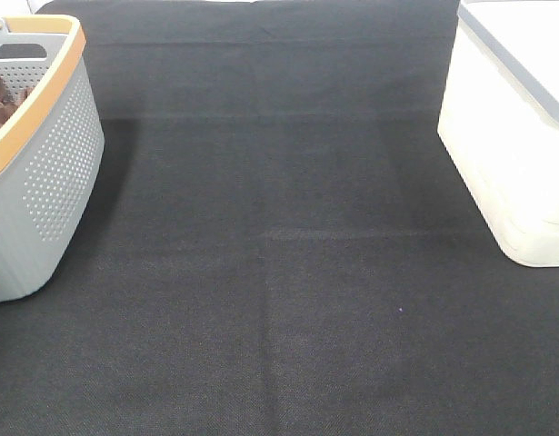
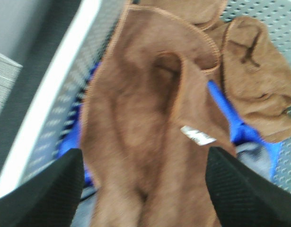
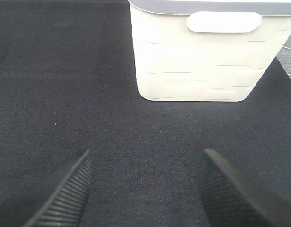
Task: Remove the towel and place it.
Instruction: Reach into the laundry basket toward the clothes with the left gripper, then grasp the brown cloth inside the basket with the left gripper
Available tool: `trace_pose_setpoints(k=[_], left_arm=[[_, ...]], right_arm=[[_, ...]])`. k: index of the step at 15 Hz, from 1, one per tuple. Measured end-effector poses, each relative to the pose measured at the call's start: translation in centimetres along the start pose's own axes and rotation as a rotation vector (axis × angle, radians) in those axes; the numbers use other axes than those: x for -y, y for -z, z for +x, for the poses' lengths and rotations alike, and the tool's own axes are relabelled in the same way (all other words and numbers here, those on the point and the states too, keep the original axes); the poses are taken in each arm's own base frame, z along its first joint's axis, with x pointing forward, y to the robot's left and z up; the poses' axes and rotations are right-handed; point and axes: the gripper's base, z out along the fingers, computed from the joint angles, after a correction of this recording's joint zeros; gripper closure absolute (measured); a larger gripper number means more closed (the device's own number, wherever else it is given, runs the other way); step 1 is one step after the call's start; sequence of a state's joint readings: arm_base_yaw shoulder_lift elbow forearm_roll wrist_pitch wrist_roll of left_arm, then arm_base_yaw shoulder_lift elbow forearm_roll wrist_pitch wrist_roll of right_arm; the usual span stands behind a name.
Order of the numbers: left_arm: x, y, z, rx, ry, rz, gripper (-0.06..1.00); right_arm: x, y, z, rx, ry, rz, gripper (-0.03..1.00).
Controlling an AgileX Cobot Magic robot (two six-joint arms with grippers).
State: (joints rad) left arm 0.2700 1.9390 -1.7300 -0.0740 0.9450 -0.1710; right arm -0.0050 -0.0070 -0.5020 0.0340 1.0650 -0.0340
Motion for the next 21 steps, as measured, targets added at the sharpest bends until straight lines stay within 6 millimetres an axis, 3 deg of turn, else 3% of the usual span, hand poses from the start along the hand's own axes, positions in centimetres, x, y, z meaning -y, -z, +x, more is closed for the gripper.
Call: trace_pose_setpoints(k=[4, 11, 19, 21], left_arm=[[0.7, -2.9, -1.5, -0.034, 0.042, 0.056, 0.25], [1.0, -6.6, -1.4, -0.065, 0.098, 0.110, 0.26], [1.3, -9.2, -1.0, -0.082, 0.107, 0.164, 0.34], [1.3, -9.2, -1.0, -0.078, 0.109, 0.167, 0.44]], right_arm=[[0.0, 0.0, 0.0, 0.000, 0.000, 0.000, 0.35], [0.0, 0.0, 0.0, 0.000, 0.000, 0.000, 0.35], [0.0, 0.0, 0.0, 0.000, 0.000, 0.000, 0.35], [0.0, 0.0, 0.0, 0.000, 0.000, 0.000, 0.35]])
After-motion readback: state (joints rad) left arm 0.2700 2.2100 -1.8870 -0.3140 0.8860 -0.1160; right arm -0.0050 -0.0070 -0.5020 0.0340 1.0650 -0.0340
